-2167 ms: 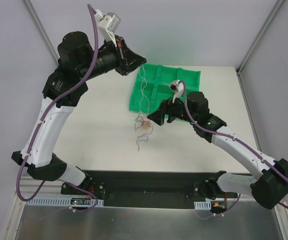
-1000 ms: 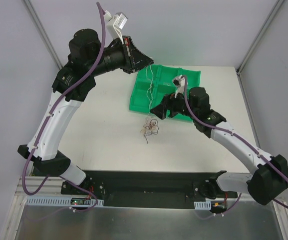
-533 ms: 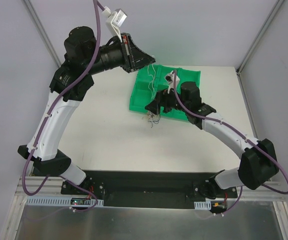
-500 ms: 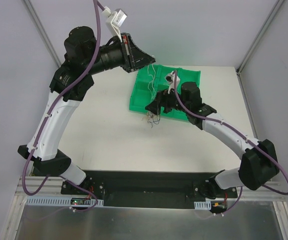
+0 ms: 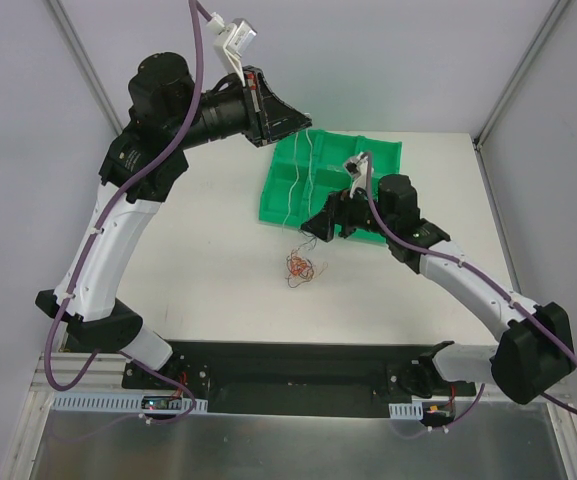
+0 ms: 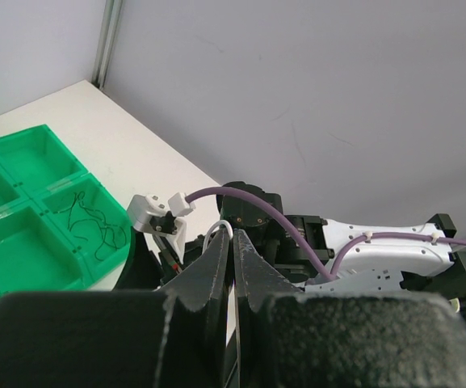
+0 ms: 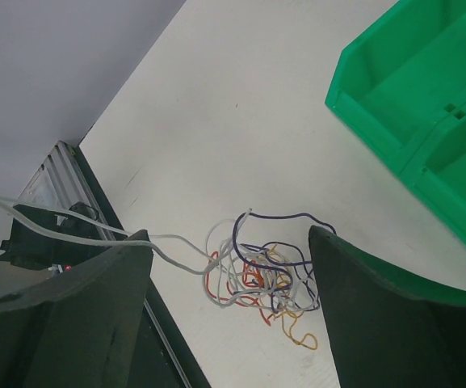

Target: Untangle the cables

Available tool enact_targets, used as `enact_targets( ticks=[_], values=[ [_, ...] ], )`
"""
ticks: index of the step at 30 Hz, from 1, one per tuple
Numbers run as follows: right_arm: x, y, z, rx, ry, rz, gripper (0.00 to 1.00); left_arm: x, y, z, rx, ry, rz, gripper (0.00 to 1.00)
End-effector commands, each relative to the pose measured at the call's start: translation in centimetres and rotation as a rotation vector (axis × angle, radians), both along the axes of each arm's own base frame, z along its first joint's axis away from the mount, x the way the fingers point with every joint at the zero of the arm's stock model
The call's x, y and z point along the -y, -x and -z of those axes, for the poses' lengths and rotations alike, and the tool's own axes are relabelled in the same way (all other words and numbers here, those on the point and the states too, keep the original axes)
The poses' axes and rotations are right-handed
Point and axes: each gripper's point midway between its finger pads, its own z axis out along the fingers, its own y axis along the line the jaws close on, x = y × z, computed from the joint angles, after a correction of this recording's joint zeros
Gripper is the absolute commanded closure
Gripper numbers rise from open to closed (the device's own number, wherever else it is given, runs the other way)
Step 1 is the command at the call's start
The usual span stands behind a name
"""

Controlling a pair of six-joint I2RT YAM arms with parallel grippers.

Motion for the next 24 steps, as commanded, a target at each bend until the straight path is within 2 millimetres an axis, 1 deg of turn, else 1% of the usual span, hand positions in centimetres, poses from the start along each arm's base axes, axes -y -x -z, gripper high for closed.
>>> enact_targets(
  ticks=[1, 5, 8, 10, 14, 15, 17, 18, 19, 20, 21, 24],
  values=[
    [-0.1, 0.4, -1.3, 0.042, -0.031, -0.017, 0.2, -0.5, 1.5, -2.5, 0.096, 0.042, 0.023, 1.0],
    [0.8, 0.0, -1.0, 0.046, -0.004, 0.034, 0.19, -0.6, 1.6, -2.7, 0.097, 0.046, 0.018, 1.0],
    [0.6, -0.9, -1.5, 0.071, -0.008, 0.083, 0.19, -0.6, 1.7, -2.8, 0.089, 0.052, 0.025, 1.0],
    [0.2, -2.0, -1.9, 0.087, 0.002, 0.124, 0.19, -0.5, 1.9, -2.9, 0.08, 0.058, 0.035, 1.0],
    [-0.4, -5.1, -2.5, 0.106, 0.037, 0.234, 0.2, -0.5, 2.3, -3.3, 0.08, 0.067, 0.053, 1.0],
    [-0.8, -5.7, -2.8, 0.11, 0.036, 0.246, 0.21, -0.5, 2.4, -3.4, 0.082, 0.068, 0.054, 1.0],
    [-1.4, -6.8, -2.7, 0.1, 0.044, 0.263, 0.26, -0.7, 2.6, -3.7, 0.087, 0.073, 0.051, 1.0],
    [-1.8, -7.2, -2.3, 0.08, 0.049, 0.275, 0.3, -0.8, 2.8, -4.1, 0.095, 0.08, 0.051, 1.0],
    [-2.1, -7.5, -1.4, 0.048, 0.061, 0.29, 0.33, -1.0, 3.1, -4.9, 0.107, 0.094, 0.053, 1.0],
    [-2.4, -7.9, -0.3, 0.01, 0.065, 0.298, 0.36, -1.1, 3.3, -5.6, 0.118, 0.108, 0.056, 1.0],
    [-2.9, -8.0, 1.0, -0.016, 0.069, 0.292, 0.38, -1.4, 3.9, -6.8, 0.139, 0.13, 0.058, 1.0],
    [-4.1, -7.6, 6.5, -0.119, 0.112, 0.251, 0.44, -2.6, 5.5, -10.8, 0.227, 0.202, 0.061, 1.0]
  ],
)
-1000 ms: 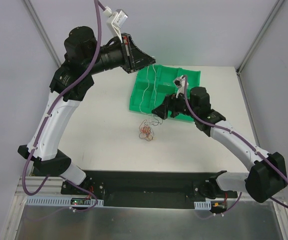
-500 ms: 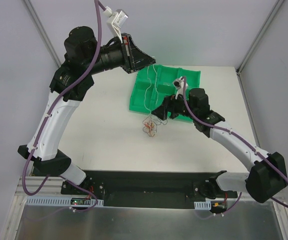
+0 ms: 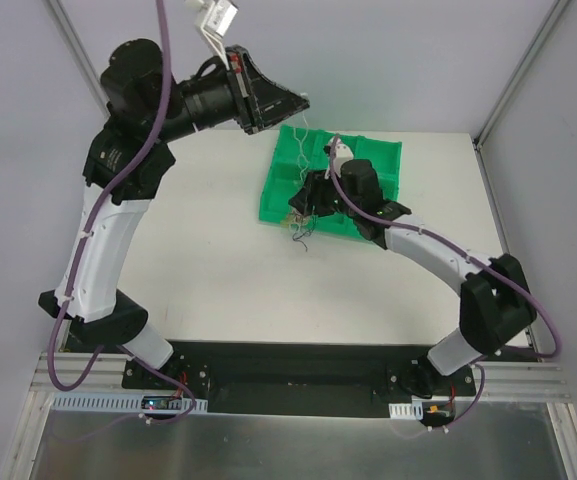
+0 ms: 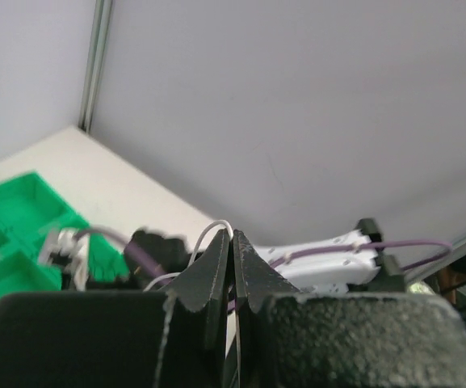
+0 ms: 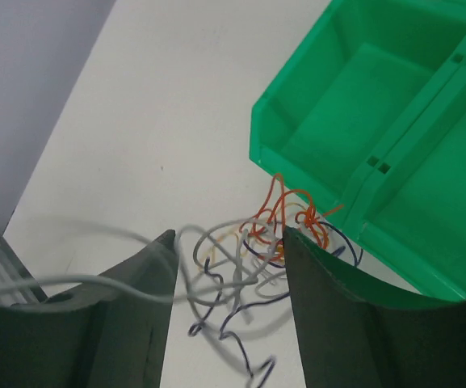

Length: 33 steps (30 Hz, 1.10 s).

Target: Untangle the cables

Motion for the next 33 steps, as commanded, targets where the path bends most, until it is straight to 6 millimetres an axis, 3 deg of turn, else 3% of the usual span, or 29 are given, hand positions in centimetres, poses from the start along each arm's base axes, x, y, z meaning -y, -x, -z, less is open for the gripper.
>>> enact_targets(
  ticks=[1, 4, 6, 9, 16, 21, 24, 27, 29, 33],
  values=[
    [-1.3, 0.0, 6.8, -0.154, 0.031, 0.003, 0.46, -2.6, 4.7, -8.9, 0.215, 0.177, 0.029, 1.0],
    [-1.3, 1.2, 10.7, -0.254, 0.063, -0.022, 0.5, -4.1, 5.6, -11.2, 0.28, 0.235, -0.02, 1.0],
    [-1.1, 2.0, 11.4, -0.271, 0.068, -0.039, 0.5, -4.9, 5.7, -11.8, 0.31, 0.248, -0.061, 1.0],
    [-0.3, 3.0, 11.7, -0.268, 0.093, -0.054, 0.49, -5.3, 4.7, -11.1, 0.308, 0.23, -0.119, 1.0],
    [1.7, 6.1, 10.1, -0.24, 0.152, -0.131, 0.32, -6.1, 2.1, -9.3, 0.279, 0.187, -0.243, 1.0],
    [3.2, 8.0, 7.7, -0.201, 0.156, -0.159, 0.25, -6.6, 1.6, -9.5, 0.286, 0.192, -0.282, 1.0],
    [2.5, 8.2, 5.1, -0.167, 0.097, -0.182, 0.22, -6.2, 1.8, -10.1, 0.281, 0.21, -0.258, 1.0],
    [0.6, 6.8, 3.0, -0.141, 0.014, -0.176, 0.18, -5.8, 2.3, -10.5, 0.267, 0.23, -0.222, 1.0],
    [-1.0, 5.9, 2.9, -0.168, -0.025, -0.191, 0.18, -5.8, 2.5, -10.9, 0.266, 0.241, -0.211, 1.0],
    [-3.6, 5.4, 4.5, -0.231, 0.001, -0.217, 0.23, -7.1, 3.0, -12.7, 0.308, 0.285, -0.261, 1.0]
  ],
)
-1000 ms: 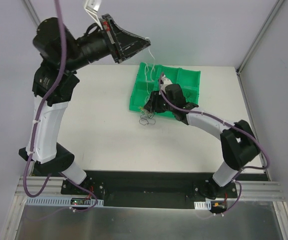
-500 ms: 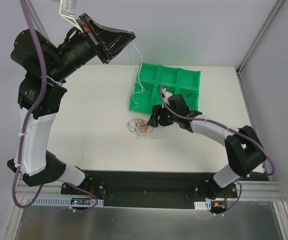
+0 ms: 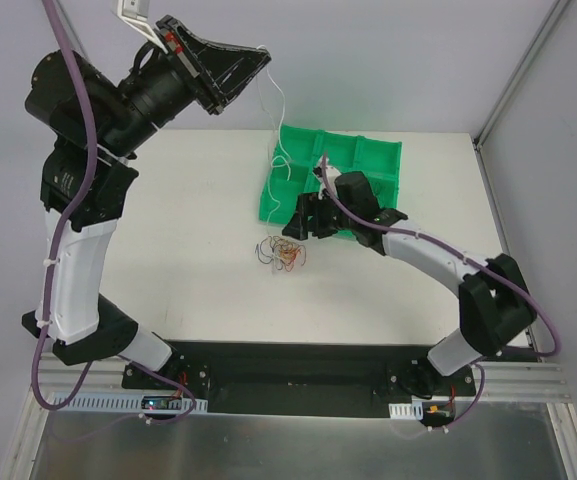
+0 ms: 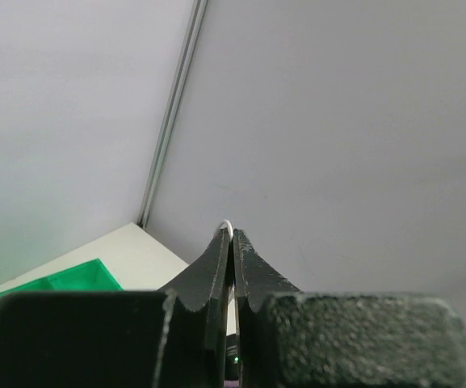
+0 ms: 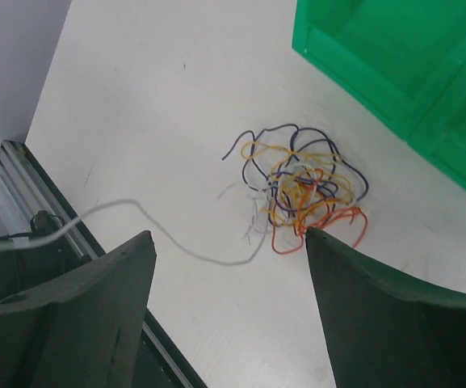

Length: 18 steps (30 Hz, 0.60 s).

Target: Untangle the cables

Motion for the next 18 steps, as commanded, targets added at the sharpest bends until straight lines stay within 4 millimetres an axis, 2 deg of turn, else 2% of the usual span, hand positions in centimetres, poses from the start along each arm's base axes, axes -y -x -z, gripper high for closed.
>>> enact_targets(
  ticks=[1, 3, 6, 9, 10, 12, 14, 18],
  values=[
    [-3.9, -0.6, -0.6, -0.029, -0.046, -0.042, 0.26, -2.4, 2.1, -4.7, 0.122, 0.108, -0.038, 1.0],
    [-5.2, -0.3, 0.6, -0.06, -0.035, -0.062, 0.32, -3.6, 2.9, -6.3, 0.166, 0.153, -0.07, 1.0],
    [-7.1, 0.0, 2.5, -0.123, -0.023, -0.075, 0.37, -6.6, 3.8, -9.2, 0.227, 0.257, -0.172, 1.0],
    [-8.0, 0.1, 6.5, -0.234, 0.024, -0.058, 0.43, -9.6, 5.9, -12.4, 0.341, 0.357, -0.247, 1.0],
    [-7.8, 0.3, 8.6, -0.292, 0.067, -0.045, 0.46, -10.9, 6.6, -13.3, 0.367, 0.396, -0.281, 1.0],
    [-6.9, 0.4, 10.9, -0.338, 0.137, -0.019, 0.49, -13.3, 7.7, -14.6, 0.397, 0.463, -0.352, 1.0],
    [-5.2, 0.4, 11.9, -0.337, 0.209, 0.012, 0.5, -14.5, 8.5, -15.2, 0.426, 0.482, -0.387, 1.0],
    [-1.0, 0.2, 12.1, -0.309, 0.272, 0.107, 0.51, -15.3, 7.7, -14.2, 0.39, 0.475, -0.444, 1.0]
  ],
)
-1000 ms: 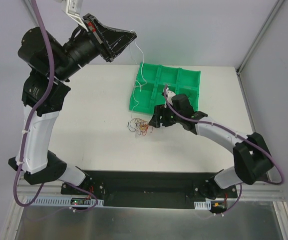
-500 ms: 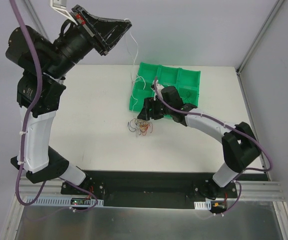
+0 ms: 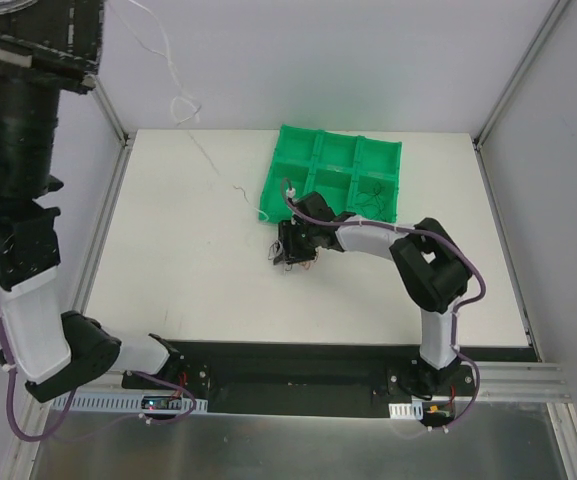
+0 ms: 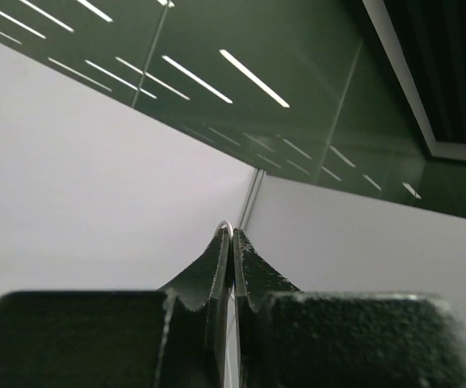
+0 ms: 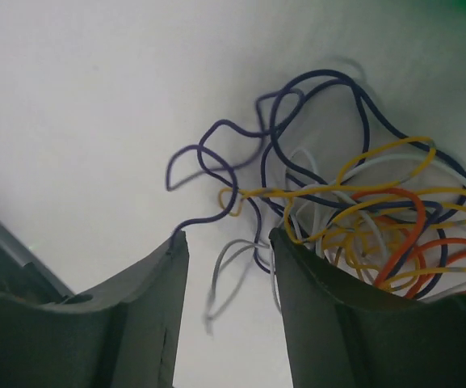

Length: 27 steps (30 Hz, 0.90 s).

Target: Untangle the cables

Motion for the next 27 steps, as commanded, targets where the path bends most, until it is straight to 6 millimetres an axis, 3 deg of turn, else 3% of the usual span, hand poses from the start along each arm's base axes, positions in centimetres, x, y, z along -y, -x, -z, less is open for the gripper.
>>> enact_targets(
  ticks=[1, 13, 16, 21, 27],
  values=[
    [5.3, -0.7, -1.2, 0.047, 0.119, 0.105, 0.51, -3.9, 1.5, -1.6, 0.054, 0.096, -0.124, 1.0],
    [18.9, 4.4, -2.9, 0.163, 0.393, 0.202, 0.48, 0.1, -7.8, 9.1, -0.278, -0.069, -0.215, 1.0],
    [21.0, 5.3, -4.5, 0.207, 0.456, 0.192, 0.46, 2.0, -10.9, 14.0, -0.399, -0.141, -0.221, 1.0],
    [22.0, 5.2, -8.3, 0.307, 0.442, 0.196, 0.39, 3.3, -13.5, 22.6, -0.621, -0.234, -0.232, 1.0],
    [20.1, 3.5, -12.0, 0.372, 0.346, 0.215, 0.37, 4.3, -14.6, 34.3, -0.912, -0.299, -0.221, 1.0]
  ],
)
